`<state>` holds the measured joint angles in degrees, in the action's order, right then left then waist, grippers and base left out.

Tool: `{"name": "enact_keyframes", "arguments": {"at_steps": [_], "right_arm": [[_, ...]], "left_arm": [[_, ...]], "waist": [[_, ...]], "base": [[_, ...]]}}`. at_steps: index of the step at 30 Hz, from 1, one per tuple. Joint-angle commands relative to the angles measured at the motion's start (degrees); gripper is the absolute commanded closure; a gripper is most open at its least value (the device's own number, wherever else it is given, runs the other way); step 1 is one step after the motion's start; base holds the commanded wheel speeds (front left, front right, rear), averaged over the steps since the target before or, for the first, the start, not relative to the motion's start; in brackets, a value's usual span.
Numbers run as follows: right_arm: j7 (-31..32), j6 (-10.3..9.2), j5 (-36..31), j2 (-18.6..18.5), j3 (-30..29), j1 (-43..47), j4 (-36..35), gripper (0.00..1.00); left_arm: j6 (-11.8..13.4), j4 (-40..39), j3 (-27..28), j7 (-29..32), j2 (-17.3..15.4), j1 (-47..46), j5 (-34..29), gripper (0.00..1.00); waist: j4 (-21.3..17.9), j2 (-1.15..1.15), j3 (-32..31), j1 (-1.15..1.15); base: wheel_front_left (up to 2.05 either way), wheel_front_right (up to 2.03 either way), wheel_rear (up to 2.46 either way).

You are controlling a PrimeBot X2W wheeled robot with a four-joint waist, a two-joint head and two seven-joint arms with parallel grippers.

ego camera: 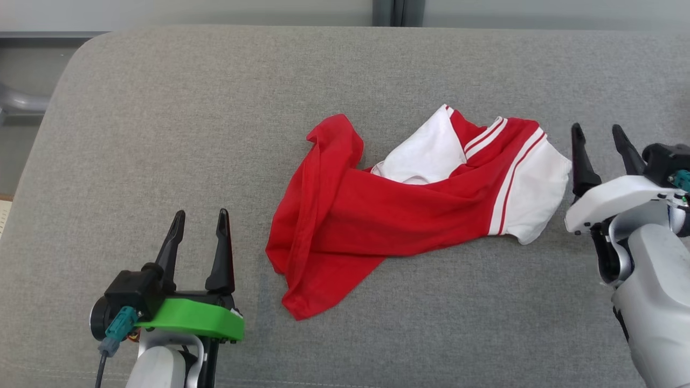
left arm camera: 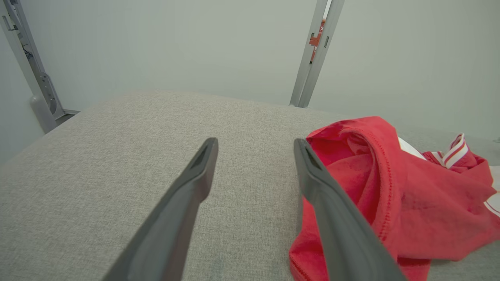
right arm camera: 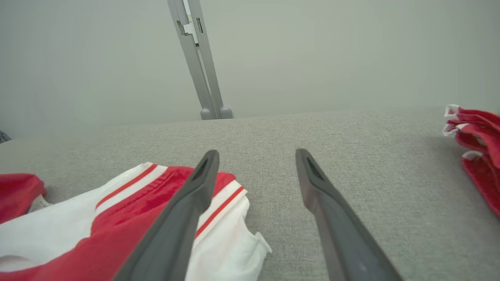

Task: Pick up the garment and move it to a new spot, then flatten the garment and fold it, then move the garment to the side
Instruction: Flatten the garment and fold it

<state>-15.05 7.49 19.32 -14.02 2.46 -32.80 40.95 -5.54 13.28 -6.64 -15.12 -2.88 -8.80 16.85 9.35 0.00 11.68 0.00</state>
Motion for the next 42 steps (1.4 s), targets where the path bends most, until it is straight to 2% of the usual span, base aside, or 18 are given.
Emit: {"name": "enact_keyframes", "arguments": {"at_steps": [1, 8, 21, 24, 25, 31, 38, 42], "right_arm": [[-0.1, 0.00, 0.4, -0.6, -0.6, 1.4, -0.4, 0.00], [-0.2, 0.00, 0.7, -1.6, 0.4, 2.3, 5.2, 0.00], [0.5, 0.00, -2.5, -0.4, 5.8, -6.0, 20.5, 0.00], [0.6, 0.01, -2.0, 0.0, 6.6, -6.8, 23.1, 0.97], [0.5, 0.01, -1.8, 0.1, 6.7, -6.9, 23.5, 1.00], [0.0, -0.05, -0.3, -1.0, 6.3, -6.1, 23.4, 1.00], [-0.1, -0.04, 1.1, -2.5, 1.7, 1.3, 11.4, 1.00], [-0.1, -0.04, 3.4, -1.4, -1.3, 7.4, 4.8, 1.00]], "left_arm": [[0.2, -0.3, 0.1, 0.0, -0.1, 0.5, -0.5, 0.00], [-0.2, -0.6, -0.3, 0.0, -0.1, 0.2, -0.8, 0.00], [-0.2, -0.3, -2.0, 0.0, -0.1, -1.7, 0.1, 0.00], [0.1, -0.2, -2.1, 0.0, -0.1, -1.6, 0.2, 0.00], [0.2, -0.2, -2.1, 0.0, -0.1, -1.5, 0.3, 0.00], [0.6, -0.1, -1.6, 0.0, -0.1, -0.4, 0.3, 0.00], [0.4, -0.1, -0.6, 0.0, -0.1, 1.0, -0.5, 0.00], [0.3, 0.1, 0.0, 0.0, -0.1, 1.8, -0.6, 0.00]], "waist": [[-0.2, 0.00, -0.1, 0.00], [0.2, 0.00, 0.8, 0.00], [3.1, 0.00, 3.2, 0.00], [3.5, 0.00, 3.2, 0.00], [3.6, 0.00, 3.1, 0.00], [2.6, 0.00, 2.2, 0.00], [-1.1, 0.00, -0.7, 0.00], [-3.1, 0.00, -2.2, 0.00]], "base": [[0.00, 0.00, 0.00], [0.00, 0.00, 0.00], [0.00, 0.00, 0.00], [0.00, 0.00, 0.00], [0.00, 0.00, 0.00], [0.00, 0.00, 0.00], [0.00, 0.00, 0.00], [0.00, 0.00, 0.00]]}}
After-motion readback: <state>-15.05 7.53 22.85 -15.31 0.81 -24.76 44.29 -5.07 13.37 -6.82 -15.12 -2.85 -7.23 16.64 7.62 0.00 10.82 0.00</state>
